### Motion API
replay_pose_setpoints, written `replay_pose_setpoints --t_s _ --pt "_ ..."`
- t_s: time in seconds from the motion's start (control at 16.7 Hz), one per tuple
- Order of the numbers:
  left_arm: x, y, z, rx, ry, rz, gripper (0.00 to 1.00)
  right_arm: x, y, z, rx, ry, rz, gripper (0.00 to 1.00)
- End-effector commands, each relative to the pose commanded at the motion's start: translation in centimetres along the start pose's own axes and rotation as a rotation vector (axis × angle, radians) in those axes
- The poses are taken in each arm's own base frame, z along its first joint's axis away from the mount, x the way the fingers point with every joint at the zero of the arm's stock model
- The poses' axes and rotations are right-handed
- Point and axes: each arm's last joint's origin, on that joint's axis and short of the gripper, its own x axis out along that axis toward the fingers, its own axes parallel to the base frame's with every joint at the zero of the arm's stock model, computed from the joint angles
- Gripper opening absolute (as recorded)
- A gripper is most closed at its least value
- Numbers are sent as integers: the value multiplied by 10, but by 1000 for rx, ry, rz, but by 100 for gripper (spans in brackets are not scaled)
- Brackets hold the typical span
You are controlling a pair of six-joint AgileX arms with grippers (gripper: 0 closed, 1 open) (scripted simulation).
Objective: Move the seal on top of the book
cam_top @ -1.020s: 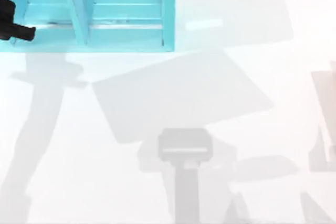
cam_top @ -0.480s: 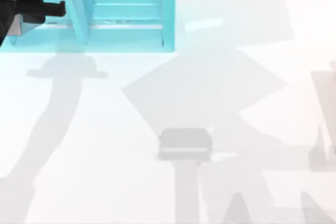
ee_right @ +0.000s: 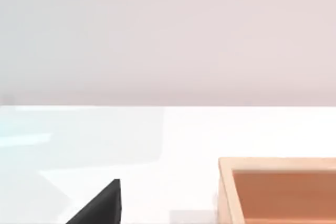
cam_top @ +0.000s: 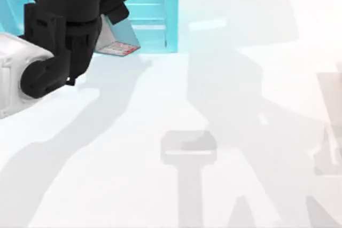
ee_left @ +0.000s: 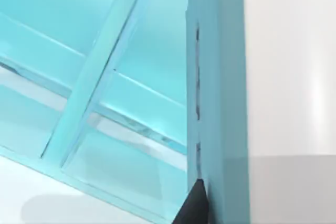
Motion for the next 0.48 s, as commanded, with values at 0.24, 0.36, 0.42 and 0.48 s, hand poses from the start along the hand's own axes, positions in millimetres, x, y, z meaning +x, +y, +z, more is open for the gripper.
replay_pose_setpoints --t_s 0.24,0.36,0.42,0.48 --pt "9 -41 -56 -284 46 100 0 0 0 0 0 0 0 100" --pt "9 -61 -87 -413 31 146 0 0 0 0 0 0 0 100" --pt "9 -70 -103 -474 15 164 0 0 0 0 0 0 0 100" --pt "7 -78 -119 -534 -6 177 0 0 0 0 0 0 0 100"
